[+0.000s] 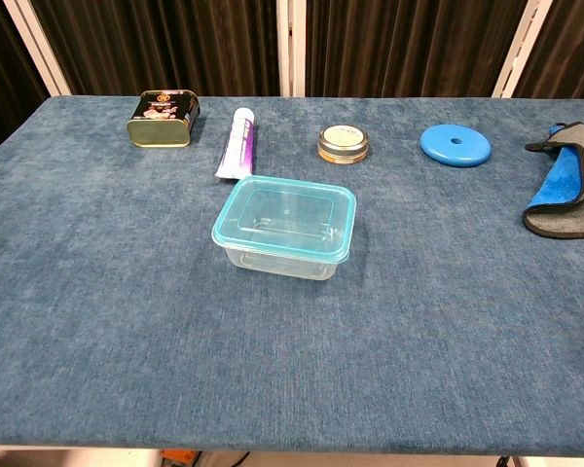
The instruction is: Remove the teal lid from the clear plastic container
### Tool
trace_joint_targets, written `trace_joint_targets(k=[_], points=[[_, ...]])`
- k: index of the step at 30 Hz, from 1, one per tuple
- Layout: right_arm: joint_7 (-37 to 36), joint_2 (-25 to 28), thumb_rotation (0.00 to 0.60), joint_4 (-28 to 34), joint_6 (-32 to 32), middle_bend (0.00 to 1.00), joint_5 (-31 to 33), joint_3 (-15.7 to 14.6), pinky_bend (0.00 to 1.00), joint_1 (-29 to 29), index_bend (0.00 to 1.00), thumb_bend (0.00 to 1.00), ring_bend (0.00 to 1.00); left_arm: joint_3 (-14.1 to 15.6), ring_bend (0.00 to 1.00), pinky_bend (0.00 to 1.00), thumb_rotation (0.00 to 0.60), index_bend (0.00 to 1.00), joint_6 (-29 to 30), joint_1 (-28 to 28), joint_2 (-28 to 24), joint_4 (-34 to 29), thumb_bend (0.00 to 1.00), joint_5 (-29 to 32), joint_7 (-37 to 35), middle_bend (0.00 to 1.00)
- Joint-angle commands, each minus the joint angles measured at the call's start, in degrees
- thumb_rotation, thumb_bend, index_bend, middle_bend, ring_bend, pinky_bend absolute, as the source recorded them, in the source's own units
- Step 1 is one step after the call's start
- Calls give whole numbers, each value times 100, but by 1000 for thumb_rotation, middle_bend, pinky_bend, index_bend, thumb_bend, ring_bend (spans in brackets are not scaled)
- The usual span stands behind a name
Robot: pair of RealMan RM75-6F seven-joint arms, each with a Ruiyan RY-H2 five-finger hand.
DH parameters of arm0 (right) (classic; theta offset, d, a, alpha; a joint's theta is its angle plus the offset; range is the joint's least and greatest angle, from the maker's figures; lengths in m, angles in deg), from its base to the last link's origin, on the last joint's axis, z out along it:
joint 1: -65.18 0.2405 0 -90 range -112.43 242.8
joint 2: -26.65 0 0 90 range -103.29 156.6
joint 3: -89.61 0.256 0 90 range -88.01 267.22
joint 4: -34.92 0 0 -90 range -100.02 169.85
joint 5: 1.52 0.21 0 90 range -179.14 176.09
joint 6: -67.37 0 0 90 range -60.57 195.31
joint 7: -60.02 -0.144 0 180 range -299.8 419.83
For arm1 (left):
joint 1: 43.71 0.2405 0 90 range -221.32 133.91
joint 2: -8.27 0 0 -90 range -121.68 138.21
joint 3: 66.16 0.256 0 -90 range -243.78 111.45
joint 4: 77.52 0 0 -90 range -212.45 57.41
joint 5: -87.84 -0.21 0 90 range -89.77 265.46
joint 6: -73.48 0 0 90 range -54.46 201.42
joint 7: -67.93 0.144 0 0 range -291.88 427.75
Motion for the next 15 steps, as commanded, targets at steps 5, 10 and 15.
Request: trace_joint_targets(k=[5,10,15], points=[[74,24,600,68,40,69,20,12,0,12,0,88,0,-15,26,20,600,73,-111,20,7,-22,0,20,26,48],[120,11,600,88,3,69,-46,24,0,27,0,88,0,-82,26,20,600,73,-256,-102,-30,-87,0,-96,24,47],[266,34,600,197,-5,67,-199,85,0,137,0,88,0,-278,26,26,600,73,-958,-789,-116,-270,0,-557,-179,48]])
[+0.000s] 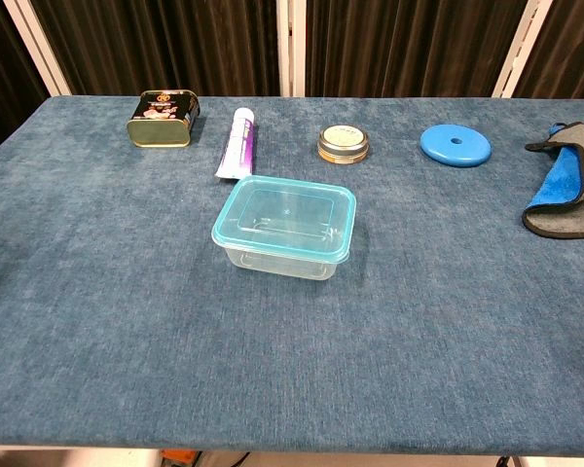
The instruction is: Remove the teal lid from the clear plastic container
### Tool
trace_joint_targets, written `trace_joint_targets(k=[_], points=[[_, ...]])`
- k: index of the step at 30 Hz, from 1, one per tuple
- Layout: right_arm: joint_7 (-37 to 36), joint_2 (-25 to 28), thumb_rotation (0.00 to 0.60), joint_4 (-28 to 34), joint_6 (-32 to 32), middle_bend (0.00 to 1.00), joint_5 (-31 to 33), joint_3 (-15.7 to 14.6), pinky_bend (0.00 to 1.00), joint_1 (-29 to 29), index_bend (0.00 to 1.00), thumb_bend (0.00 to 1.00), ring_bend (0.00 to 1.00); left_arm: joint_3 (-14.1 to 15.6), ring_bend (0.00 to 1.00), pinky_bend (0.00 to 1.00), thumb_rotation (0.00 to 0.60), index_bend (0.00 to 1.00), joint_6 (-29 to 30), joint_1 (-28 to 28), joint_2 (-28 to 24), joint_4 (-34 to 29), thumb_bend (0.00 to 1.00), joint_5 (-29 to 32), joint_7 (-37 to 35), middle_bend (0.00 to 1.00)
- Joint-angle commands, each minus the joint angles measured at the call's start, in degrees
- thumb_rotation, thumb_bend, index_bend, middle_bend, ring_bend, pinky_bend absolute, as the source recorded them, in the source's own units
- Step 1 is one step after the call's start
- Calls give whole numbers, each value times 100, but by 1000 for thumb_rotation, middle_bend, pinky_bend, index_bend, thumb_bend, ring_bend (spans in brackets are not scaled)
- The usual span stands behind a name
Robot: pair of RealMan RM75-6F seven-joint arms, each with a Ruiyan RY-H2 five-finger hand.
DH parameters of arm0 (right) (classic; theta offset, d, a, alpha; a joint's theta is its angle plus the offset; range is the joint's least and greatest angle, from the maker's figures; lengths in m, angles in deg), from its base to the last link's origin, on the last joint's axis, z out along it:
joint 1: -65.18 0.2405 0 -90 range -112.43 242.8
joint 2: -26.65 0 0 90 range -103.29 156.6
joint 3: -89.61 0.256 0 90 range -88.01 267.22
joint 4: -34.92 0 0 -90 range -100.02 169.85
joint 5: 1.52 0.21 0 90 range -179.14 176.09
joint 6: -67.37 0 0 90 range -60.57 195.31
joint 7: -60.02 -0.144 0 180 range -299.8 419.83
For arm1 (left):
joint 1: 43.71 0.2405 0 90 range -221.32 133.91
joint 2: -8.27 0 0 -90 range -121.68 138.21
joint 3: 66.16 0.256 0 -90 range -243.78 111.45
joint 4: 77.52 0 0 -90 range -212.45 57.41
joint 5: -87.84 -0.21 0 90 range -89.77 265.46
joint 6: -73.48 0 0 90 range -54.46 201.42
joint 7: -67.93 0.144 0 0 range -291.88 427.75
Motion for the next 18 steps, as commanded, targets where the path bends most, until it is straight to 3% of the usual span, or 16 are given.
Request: trace_joint_targets(k=[1,5,9,18], points=[[103,27,600,81,14,67,-118,34,0,88,0,88,0,-177,26,28,600,73,-721,-605,-69,-179,0,-268,-181,48],[293,109,600,247,111,64,-235,67,0,221,0,88,0,-376,26,32,600,73,-1829,-1383,-4,-294,0,-201,-275,48],[450,194,600,419,192,63,-272,84,0,299,0,88,0,-599,26,33,600,73,-2804,-2118,391,-5,0,56,-341,48],[562,218,600,525,323,58,-214,137,0,422,0,88,0,-846,1,34,600,47,-4152,-3165,1193,446,0,806,-399,28]])
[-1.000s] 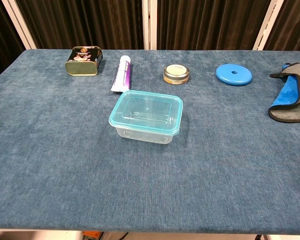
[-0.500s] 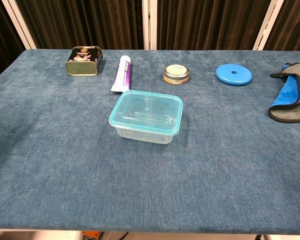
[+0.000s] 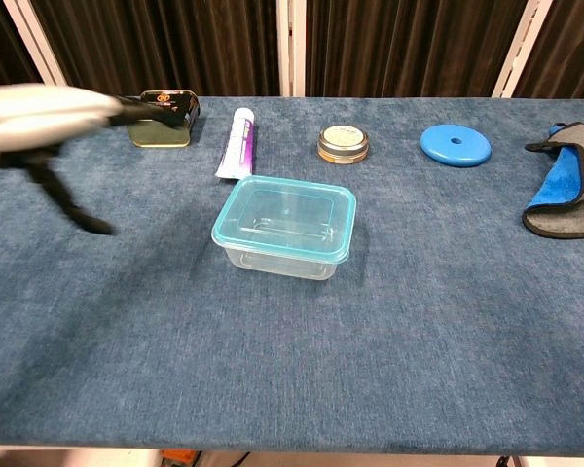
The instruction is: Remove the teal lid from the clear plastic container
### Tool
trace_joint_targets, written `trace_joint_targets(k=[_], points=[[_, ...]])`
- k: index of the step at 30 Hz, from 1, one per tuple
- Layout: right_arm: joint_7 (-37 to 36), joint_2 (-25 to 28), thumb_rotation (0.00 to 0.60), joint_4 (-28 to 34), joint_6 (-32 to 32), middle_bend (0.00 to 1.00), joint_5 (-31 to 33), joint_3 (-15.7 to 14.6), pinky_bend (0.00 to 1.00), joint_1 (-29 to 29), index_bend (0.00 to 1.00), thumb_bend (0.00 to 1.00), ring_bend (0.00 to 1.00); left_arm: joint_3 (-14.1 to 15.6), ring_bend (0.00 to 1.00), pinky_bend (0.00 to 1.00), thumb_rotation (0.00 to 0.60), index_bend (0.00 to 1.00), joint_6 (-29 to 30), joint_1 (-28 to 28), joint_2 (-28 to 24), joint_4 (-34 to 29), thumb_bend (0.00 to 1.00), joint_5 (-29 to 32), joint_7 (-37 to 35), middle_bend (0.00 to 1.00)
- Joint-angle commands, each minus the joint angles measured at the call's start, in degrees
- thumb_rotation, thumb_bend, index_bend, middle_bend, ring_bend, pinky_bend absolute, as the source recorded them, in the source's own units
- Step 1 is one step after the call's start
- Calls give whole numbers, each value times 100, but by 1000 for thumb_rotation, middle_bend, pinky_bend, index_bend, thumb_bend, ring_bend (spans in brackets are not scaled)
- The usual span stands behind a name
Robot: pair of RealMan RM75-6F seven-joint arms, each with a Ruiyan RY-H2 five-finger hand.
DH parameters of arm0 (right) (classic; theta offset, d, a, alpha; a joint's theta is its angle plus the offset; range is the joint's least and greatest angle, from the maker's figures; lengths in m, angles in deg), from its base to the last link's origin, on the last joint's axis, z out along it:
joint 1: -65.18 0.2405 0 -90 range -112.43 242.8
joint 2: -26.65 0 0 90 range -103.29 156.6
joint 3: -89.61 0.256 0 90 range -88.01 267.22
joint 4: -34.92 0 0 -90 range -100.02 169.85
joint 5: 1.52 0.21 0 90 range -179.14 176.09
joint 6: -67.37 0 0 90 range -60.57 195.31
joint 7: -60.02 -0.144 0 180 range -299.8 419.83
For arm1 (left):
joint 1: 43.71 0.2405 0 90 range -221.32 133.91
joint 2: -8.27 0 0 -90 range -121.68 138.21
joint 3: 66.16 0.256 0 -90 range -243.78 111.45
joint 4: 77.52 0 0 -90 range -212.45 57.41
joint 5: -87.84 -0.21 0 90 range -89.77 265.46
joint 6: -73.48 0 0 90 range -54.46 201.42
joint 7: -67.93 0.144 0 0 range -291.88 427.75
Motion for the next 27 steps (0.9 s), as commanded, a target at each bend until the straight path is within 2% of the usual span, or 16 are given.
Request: trace_joint_targets(k=[1,9,21,27], points=[[12,-2,600,8,11,58,3,10,0,21,0,88,0,-110,0,34,600,41,-463,-390,317,216,0,385,-6,20],[-11,-48,600,-27,60,57,75,21,0,63,0,88,0,-179,0,42,600,35,-913,-809,648,251,0,1080,-65,9],[-221,-161,600,-258,80,57,187,4,0,66,0,88,0,-282,0,55,600,31,-1070,-1455,933,360,0,2234,500,7],[-282,-226,600,-336,230,57,49,-50,0,193,0,88,0,-269,0,70,600,42,-1243,-1745,996,457,0,2815,522,9]])
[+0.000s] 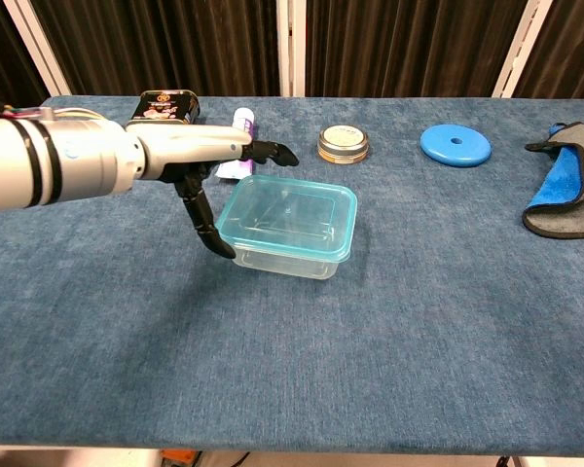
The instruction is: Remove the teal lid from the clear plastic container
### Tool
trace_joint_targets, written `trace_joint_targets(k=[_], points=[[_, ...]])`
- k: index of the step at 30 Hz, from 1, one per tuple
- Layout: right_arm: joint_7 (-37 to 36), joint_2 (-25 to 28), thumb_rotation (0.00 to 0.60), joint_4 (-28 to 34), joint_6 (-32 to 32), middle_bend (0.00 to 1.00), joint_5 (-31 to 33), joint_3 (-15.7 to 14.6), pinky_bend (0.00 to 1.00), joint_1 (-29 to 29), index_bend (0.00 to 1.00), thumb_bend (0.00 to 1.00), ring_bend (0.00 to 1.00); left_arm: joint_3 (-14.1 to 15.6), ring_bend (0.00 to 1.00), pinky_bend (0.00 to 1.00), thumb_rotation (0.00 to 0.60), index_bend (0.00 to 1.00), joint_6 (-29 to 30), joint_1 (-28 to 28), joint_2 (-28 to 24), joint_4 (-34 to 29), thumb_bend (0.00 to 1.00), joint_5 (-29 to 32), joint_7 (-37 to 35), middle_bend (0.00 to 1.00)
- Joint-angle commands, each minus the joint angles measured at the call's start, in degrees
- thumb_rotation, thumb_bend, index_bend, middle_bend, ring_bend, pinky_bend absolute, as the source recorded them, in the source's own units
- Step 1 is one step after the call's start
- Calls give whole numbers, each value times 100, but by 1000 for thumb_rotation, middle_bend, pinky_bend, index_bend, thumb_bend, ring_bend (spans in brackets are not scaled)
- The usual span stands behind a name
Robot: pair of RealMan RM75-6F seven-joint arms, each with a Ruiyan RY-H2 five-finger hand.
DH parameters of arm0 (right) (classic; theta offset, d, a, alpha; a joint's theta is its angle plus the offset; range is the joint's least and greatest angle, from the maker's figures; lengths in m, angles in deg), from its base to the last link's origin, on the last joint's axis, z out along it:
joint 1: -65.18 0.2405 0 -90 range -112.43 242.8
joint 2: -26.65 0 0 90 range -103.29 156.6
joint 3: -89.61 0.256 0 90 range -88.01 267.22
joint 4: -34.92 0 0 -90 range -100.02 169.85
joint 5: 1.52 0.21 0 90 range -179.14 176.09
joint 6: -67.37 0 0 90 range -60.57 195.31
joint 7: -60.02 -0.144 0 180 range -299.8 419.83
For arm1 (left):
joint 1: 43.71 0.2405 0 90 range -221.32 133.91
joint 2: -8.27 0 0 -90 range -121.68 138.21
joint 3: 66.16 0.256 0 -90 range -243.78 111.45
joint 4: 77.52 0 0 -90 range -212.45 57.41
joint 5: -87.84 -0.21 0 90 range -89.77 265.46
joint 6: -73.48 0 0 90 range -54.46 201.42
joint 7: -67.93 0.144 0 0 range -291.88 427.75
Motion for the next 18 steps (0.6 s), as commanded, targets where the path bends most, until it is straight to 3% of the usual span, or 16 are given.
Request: trace_joint_targets(k=[1,4,10,18], points=[[-42,-47,600,-22,96,57,-105,-33,0,93,0,88,0,13,0,78,600,51,-111,-169,51,65,0,319,-16,17],[-93,-130,600,-27,223,57,-297,-71,0,244,0,88,0,36,8,112,600,95,-74,-233,115,105,0,470,-75,61],[-194,-415,600,-10,579,57,-712,-94,0,696,0,88,0,81,145,194,600,265,166,-273,301,165,0,553,-160,224],[-36,-1265,600,-151,1360,1,-946,48,0,1533,0,88,0,125,199,240,600,341,422,-296,480,158,0,522,-222,290]])
